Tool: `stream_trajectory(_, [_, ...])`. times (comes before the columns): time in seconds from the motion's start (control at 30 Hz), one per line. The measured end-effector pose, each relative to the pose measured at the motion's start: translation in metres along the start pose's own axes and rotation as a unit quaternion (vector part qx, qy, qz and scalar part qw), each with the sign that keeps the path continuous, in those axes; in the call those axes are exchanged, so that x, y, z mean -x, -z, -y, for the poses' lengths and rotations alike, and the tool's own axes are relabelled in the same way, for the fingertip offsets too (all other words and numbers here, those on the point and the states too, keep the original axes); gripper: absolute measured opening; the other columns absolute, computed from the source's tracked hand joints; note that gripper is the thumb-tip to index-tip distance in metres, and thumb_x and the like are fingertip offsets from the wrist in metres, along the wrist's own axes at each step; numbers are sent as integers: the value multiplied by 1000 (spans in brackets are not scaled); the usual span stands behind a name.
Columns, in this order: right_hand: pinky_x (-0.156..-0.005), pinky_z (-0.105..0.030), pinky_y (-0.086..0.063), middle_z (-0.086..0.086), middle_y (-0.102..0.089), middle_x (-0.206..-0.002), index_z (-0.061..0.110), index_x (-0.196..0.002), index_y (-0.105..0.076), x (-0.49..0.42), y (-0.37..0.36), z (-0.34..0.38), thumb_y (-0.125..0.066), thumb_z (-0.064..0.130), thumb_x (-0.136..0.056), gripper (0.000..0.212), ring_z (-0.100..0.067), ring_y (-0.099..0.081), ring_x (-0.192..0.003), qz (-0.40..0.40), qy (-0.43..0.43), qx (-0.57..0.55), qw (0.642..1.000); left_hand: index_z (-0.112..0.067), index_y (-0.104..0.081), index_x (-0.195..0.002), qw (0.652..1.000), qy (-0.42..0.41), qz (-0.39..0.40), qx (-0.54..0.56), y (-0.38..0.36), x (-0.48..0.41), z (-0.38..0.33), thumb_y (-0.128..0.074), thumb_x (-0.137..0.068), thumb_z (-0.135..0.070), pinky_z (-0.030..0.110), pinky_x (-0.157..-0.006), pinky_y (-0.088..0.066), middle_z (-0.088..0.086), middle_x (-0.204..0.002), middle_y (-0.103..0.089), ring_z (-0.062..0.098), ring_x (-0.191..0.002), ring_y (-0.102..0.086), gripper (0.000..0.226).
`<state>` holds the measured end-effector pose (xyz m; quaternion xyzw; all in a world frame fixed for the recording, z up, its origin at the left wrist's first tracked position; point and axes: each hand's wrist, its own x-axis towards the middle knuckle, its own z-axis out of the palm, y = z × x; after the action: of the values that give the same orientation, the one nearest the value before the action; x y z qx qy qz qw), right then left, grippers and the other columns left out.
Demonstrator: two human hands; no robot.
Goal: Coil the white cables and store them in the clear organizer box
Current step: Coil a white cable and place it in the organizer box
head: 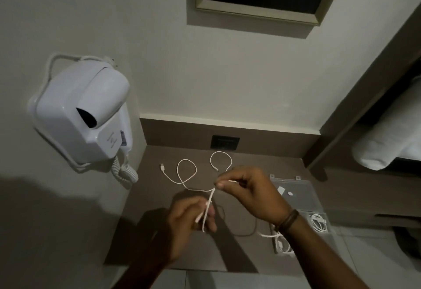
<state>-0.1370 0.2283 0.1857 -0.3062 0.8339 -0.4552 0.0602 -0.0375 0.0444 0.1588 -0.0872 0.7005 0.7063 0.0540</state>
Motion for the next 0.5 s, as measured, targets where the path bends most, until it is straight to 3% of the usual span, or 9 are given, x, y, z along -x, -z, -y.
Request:
stream_trajectory(0.1, [-75, -27, -56, 5, -81, -85, 6, -96, -84, 10, -31, -9, -72, 3, -93, 12, -6, -70, -77, -48, -104, -229, 967, -10, -70, -72, 959, 47, -4, 279, -11, 2, -12, -54, -88, -29, 27, -59, -58, 7, -58, -61, 20, -58, -62, 29])
stream_trajectory(0.17, [-77, -26, -53, 3, -76, -83, 12, -95, -84, 29, -58, -9, -67, 10, -98, 18, -8, -64, -79, -25, -113, -263, 958, -4, -72, -79, 901, 70, -76, 421, -13, -5, -13, -52, -93, -19, 28, -57, -63, 7, -63, -72, 19, -59, -72, 28])
stream_trajectory(0.2, [-75, -26, -52, 7, -73, -79, 19, -92, -83, 39, -67, -7, -64, 16, -101, 21, -6, -62, -76, -5, -108, -250, 962, -2, -70, -87, 894, 68, -117, 426, -15, -9, -14, -48, -98, -13, 28, -59, -65, 9, -69, -78, 21, -64, -76, 27])
stream_trajectory(0.27, [-69, -33, -51, 8, -65, -68, 22, -88, -77, 54, -72, -5, -58, 27, -105, 27, -3, -58, -68, 39, -99, -174, 979, -1, -63, -95, 940, 7, -159, 302, -15, -14, -13, -38, -105, -8, 25, -69, -64, 6, -78, -81, 26, -82, -78, 28])
stream_trajectory(0.33, [-65, -32, -49, 14, -62, -66, 32, -84, -68, 58, -58, 2, -52, 34, -105, 26, 4, -56, -63, 78, -62, -57, 993, -8, -64, -92, 979, -80, -175, 61, -8, -12, -2, -38, -106, -6, 23, -80, -59, -4, -86, -81, 22, -95, -75, 29])
stream_trajectory(0.4, [-63, -19, -46, 28, -63, -71, 50, -82, -61, 50, -36, 17, -52, 39, -103, 25, 6, -57, -63, 87, 1, 65, 994, -21, -67, -91, 941, -168, -160, -247, 3, -4, 12, -45, -104, -22, 25, -81, -54, -13, -87, -77, 6, -88, -71, 26])
stream_trajectory(0.43, [-65, -17, -48, 30, -65, -77, 52, -86, -62, 44, -24, 21, -53, 42, -102, 21, 7, -60, -67, 75, 29, 124, 989, -24, -66, -90, 914, -178, -135, -337, 8, 1, 15, -44, -102, -34, 26, -79, -53, -14, -84, -75, 4, -82, -69, 27])
stream_trajectory(0.5, [-73, -23, -56, 24, -74, -91, 42, -97, -72, 31, -4, 21, -57, 48, -100, 16, 2, -68, -81, 43, 70, 186, 979, -27, -64, -88, 922, -152, -65, -349, 3, 9, 12, -39, -96, -49, 27, -73, -53, -11, -77, -74, 5, -73, -68, 34])
